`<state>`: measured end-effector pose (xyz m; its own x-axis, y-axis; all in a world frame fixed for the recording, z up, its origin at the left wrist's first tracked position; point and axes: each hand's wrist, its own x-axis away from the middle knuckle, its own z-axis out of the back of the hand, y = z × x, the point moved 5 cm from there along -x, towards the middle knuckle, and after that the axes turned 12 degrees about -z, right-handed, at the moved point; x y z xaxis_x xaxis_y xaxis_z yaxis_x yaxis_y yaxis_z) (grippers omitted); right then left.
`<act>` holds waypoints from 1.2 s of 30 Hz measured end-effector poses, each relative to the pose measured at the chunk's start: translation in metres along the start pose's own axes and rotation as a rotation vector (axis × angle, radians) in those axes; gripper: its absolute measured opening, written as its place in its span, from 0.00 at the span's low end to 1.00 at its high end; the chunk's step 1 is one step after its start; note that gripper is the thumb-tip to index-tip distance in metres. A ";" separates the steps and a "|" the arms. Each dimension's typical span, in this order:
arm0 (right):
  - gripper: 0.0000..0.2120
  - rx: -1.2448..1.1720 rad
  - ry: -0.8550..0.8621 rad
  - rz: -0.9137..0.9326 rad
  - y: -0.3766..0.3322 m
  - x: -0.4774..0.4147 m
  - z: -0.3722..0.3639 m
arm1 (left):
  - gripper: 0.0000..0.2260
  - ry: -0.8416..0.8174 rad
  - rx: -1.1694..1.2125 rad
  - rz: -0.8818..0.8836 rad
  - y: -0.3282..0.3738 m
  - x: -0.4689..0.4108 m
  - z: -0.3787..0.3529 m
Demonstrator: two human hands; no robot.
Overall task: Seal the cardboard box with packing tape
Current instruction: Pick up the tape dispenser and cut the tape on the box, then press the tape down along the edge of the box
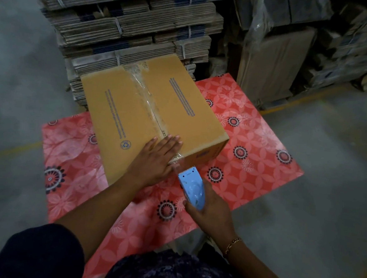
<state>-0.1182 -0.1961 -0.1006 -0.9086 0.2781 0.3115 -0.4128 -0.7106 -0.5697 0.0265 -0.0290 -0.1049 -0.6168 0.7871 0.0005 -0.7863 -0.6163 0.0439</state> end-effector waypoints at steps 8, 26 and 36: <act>0.31 0.068 -0.043 0.016 0.001 0.001 0.008 | 0.32 0.023 0.020 0.005 0.002 0.000 0.002; 0.38 0.839 -0.295 0.247 0.008 -0.024 -0.010 | 0.30 0.012 -0.031 -0.005 0.002 0.000 0.000; 0.31 1.028 -0.063 0.743 0.002 -0.050 -0.054 | 0.30 -0.007 -0.026 0.010 0.001 0.000 -0.001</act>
<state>-0.0767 -0.1765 -0.1584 -0.8836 -0.4119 0.2228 0.4572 -0.8618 0.2198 0.0256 -0.0301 -0.1060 -0.6245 0.7810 0.0081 -0.7808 -0.6245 0.0175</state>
